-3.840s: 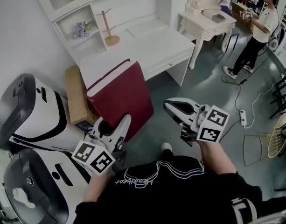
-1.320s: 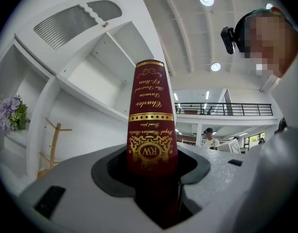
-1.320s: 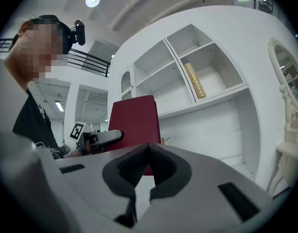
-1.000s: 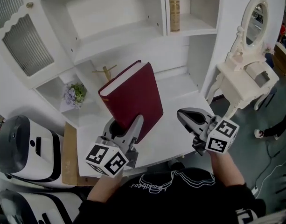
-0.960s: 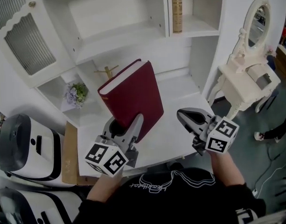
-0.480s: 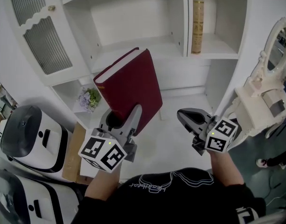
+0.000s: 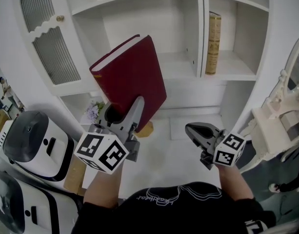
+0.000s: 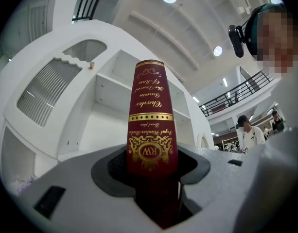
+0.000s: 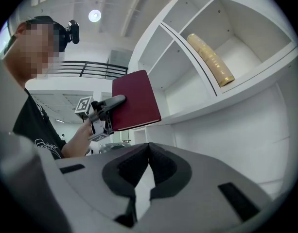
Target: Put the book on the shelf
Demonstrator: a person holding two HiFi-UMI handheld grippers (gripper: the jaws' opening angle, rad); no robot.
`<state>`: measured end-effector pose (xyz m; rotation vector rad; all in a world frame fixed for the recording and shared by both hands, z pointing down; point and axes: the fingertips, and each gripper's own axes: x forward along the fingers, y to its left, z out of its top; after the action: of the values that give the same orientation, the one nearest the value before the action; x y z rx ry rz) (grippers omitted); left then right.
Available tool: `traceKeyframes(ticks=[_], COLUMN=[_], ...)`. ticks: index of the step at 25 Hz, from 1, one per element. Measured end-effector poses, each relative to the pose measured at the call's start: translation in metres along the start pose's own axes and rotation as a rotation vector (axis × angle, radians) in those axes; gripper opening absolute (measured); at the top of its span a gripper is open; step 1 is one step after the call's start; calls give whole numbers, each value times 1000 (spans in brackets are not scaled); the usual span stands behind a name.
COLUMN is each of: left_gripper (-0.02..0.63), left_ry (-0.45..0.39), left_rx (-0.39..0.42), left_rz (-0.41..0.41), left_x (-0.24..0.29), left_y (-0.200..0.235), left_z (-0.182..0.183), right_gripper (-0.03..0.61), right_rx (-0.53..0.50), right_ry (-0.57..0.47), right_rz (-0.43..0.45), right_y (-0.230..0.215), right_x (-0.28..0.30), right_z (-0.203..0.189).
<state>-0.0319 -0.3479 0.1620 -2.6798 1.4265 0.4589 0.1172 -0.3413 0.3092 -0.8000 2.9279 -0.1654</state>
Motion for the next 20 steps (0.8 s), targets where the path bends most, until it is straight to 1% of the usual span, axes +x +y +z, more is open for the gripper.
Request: traceKeyframes(ticks=[3, 8, 14, 20], left_gripper=[215, 215, 215, 215], left_ry=[-19, -23, -26, 4], left_rx=[36, 93, 109, 125], left_rz=[21, 64, 127, 188], left_x=[14, 35, 55, 79], left_y=[9, 29, 55, 78], left_z=[10, 17, 24, 16], right_gripper=[0, 0, 0, 0], right_rx=[11, 14, 24, 48], right_ry=[-3, 3, 6, 28], right_rz=[-1, -6, -1, 19], right_y=[-10, -24, -36, -44], right_x=[-1, -1, 1, 7], right_z=[-2, -7, -8, -21])
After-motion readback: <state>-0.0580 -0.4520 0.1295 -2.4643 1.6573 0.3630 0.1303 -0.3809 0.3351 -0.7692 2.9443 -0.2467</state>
